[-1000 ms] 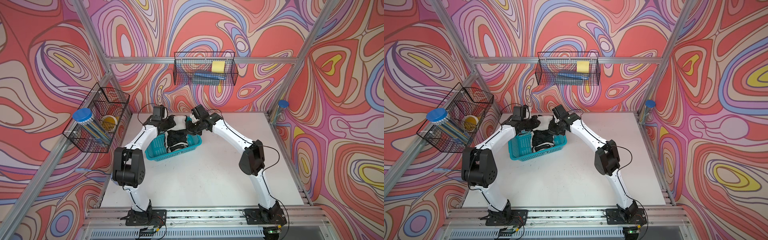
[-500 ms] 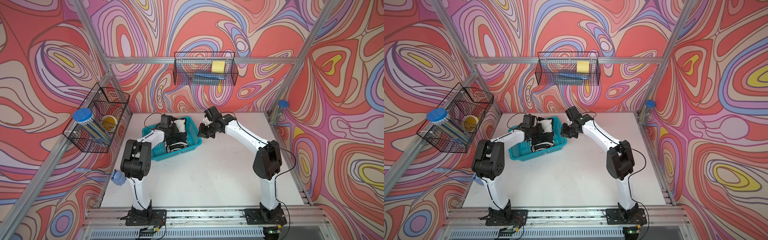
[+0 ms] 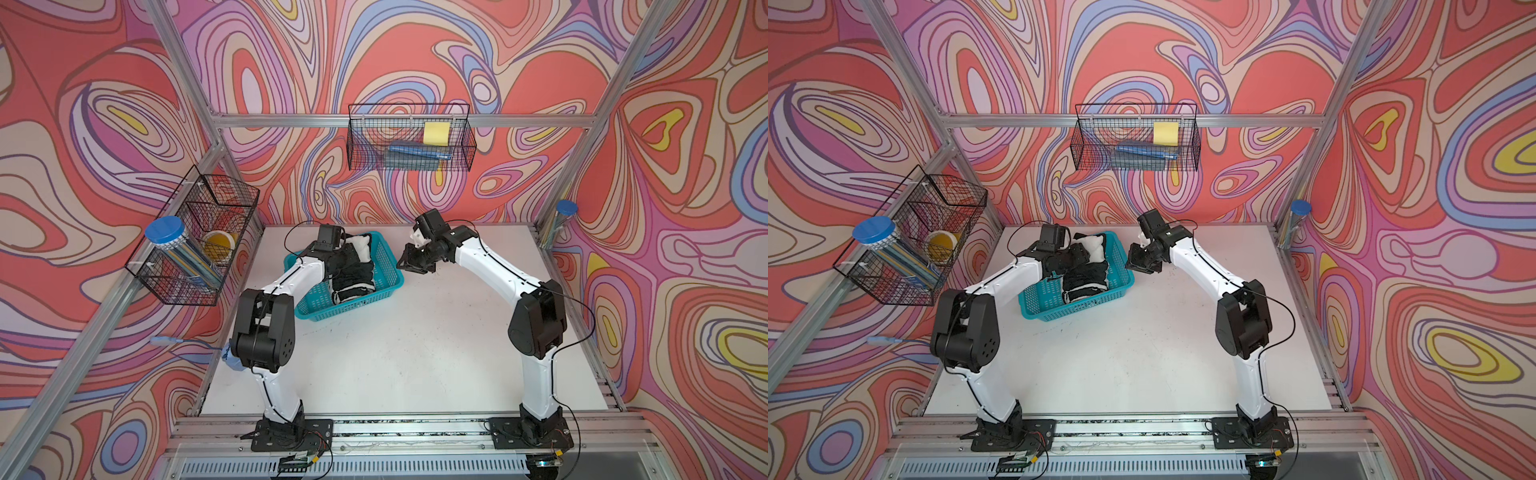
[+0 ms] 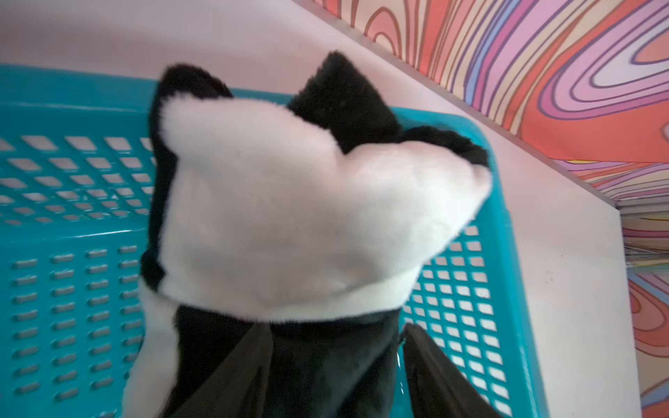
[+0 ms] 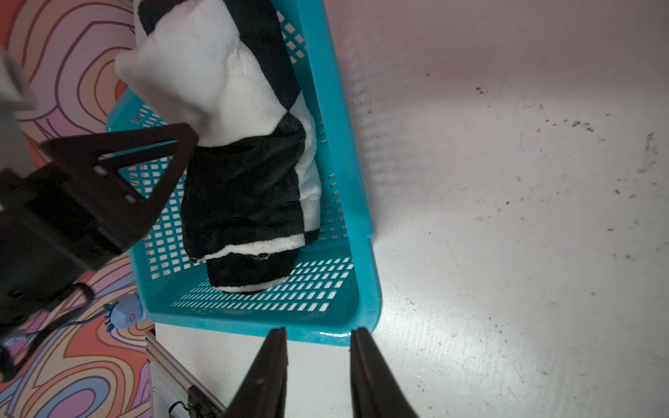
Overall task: Roll up the pillowcase
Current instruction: Place the pillowcase in the bin, then move the bin to the center of the board.
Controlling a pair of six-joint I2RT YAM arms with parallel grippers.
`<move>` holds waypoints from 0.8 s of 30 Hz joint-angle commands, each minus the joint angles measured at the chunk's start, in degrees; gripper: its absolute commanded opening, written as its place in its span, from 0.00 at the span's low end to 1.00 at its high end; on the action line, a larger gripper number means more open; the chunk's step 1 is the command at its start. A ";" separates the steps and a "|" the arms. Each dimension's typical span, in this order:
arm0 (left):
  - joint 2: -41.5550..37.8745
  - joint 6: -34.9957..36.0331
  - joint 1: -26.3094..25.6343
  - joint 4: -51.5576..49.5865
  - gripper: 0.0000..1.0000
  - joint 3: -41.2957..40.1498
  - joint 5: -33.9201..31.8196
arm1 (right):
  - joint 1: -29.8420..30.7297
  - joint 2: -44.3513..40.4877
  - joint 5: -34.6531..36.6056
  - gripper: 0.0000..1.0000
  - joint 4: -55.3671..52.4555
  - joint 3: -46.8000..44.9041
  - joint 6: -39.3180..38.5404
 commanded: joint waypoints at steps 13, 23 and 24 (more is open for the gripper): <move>-28.65 -2.35 -17.78 -30.14 0.00 -21.45 2.75 | -1.20 -8.37 -0.57 0.00 1.85 -15.92 -4.53; -12.50 -7.54 -20.00 -14.93 0.00 -25.92 0.01 | -3.03 -8.22 -1.23 0.00 0.97 -16.46 -4.01; -8.65 -7.00 -20.07 -13.82 0.00 -24.02 -0.58 | -3.52 -8.21 -1.23 0.00 0.52 -16.10 -4.29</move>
